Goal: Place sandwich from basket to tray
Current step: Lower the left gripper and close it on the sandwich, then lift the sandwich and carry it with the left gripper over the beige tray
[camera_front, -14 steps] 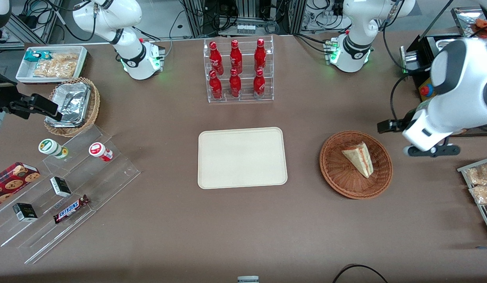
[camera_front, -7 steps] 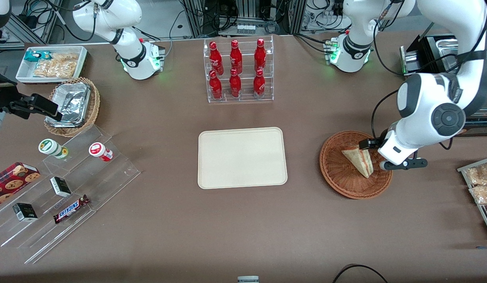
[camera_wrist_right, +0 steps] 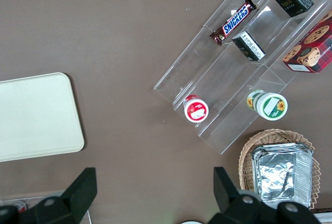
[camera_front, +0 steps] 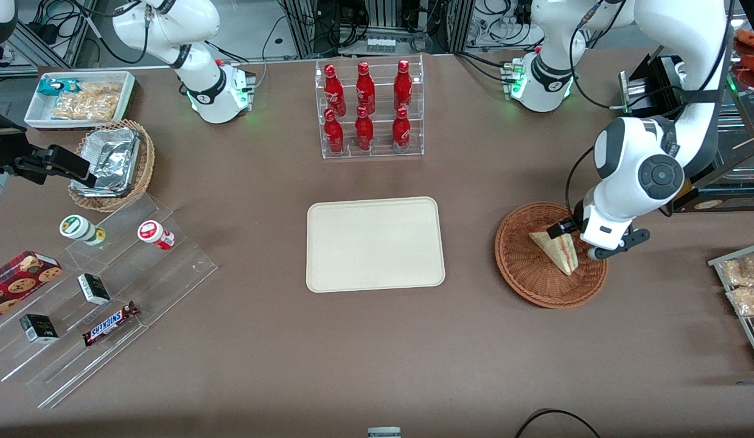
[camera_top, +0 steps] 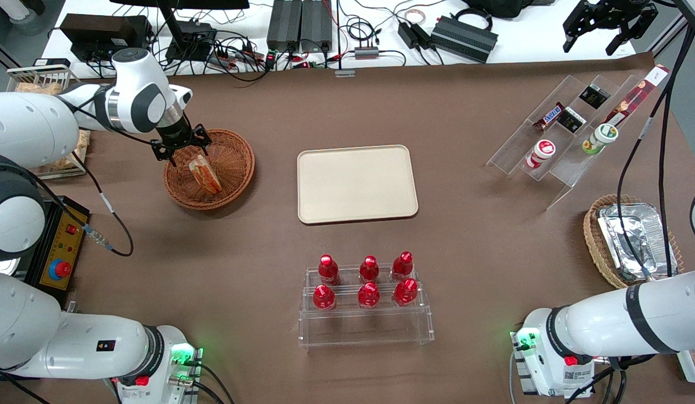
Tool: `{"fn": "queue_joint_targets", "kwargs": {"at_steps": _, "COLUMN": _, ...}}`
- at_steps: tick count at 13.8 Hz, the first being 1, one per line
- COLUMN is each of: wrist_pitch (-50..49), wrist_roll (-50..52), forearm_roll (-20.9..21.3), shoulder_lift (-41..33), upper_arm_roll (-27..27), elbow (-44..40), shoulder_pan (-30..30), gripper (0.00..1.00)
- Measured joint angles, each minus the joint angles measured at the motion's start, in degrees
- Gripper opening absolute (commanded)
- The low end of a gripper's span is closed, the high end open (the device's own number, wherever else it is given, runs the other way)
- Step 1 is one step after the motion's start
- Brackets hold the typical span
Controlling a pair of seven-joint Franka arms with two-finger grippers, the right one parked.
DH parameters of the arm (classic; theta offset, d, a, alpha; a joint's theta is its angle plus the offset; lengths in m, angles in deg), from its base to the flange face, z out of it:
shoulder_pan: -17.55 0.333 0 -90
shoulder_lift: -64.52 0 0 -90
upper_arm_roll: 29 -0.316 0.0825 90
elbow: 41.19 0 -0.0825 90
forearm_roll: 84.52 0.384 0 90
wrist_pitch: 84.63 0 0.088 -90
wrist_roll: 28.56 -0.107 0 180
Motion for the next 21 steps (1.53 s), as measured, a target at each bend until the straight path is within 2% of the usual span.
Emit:
{"fn": "queue_joint_targets", "kwargs": {"at_steps": 5, "wrist_pitch": 3.4, "wrist_roll": 16.8, "forearm_roll": 0.0, "shoulder_lift": -0.5, "upper_arm_roll": 0.1, "elbow": 1.9, "shoulder_pan": -0.8, "gripper": 1.0}}
{"fn": "queue_joint_targets", "kwargs": {"at_steps": 13, "wrist_pitch": 8.6, "wrist_roll": 18.6, "forearm_roll": 0.0, "shoulder_lift": 2.0, "upper_arm_roll": -0.1, "elbow": 4.4, "shoulder_pan": -1.2, "gripper": 1.0}}
{"fn": "queue_joint_targets", "kwargs": {"at_steps": 14, "wrist_pitch": 9.8, "wrist_roll": 18.5, "forearm_roll": 0.0, "shoulder_lift": 2.9, "upper_arm_roll": -0.2, "elbow": 4.5, "shoulder_pan": -1.2, "gripper": 0.96}}
{"fn": "queue_joint_targets", "kwargs": {"at_steps": 15, "wrist_pitch": 11.0, "wrist_roll": 18.5, "forearm_roll": 0.0, "shoulder_lift": 3.8, "upper_arm_roll": -0.2, "elbow": 4.5, "shoulder_pan": -1.2, "gripper": 0.75}}
{"fn": "queue_joint_targets", "kwargs": {"at_steps": 16, "wrist_pitch": 11.9, "wrist_roll": 18.5, "forearm_roll": 0.0, "shoulder_lift": 4.7, "upper_arm_roll": -0.2, "elbow": 4.5, "shoulder_pan": -1.1, "gripper": 0.43}}
{"fn": "queue_joint_targets", "kwargs": {"at_steps": 17, "wrist_pitch": 12.2, "wrist_roll": 18.5, "forearm_roll": 0.0, "shoulder_lift": 5.3, "upper_arm_roll": -0.2, "elbow": 4.6, "shoulder_pan": -1.0, "gripper": 0.19}}
{"fn": "queue_joint_targets", "kwargs": {"at_steps": 18, "wrist_pitch": 12.2, "wrist_roll": 18.5, "forearm_roll": 0.0, "shoulder_lift": 5.6, "upper_arm_roll": -0.2, "elbow": 4.6, "shoulder_pan": -1.0, "gripper": 0.11}}
{"fn": "queue_joint_targets", "kwargs": {"at_steps": 21, "wrist_pitch": 10.0, "wrist_roll": 16.5, "forearm_roll": 0.1, "shoulder_lift": 5.2, "upper_arm_roll": -0.2, "elbow": 4.4, "shoulder_pan": -1.0, "gripper": 0.08}}
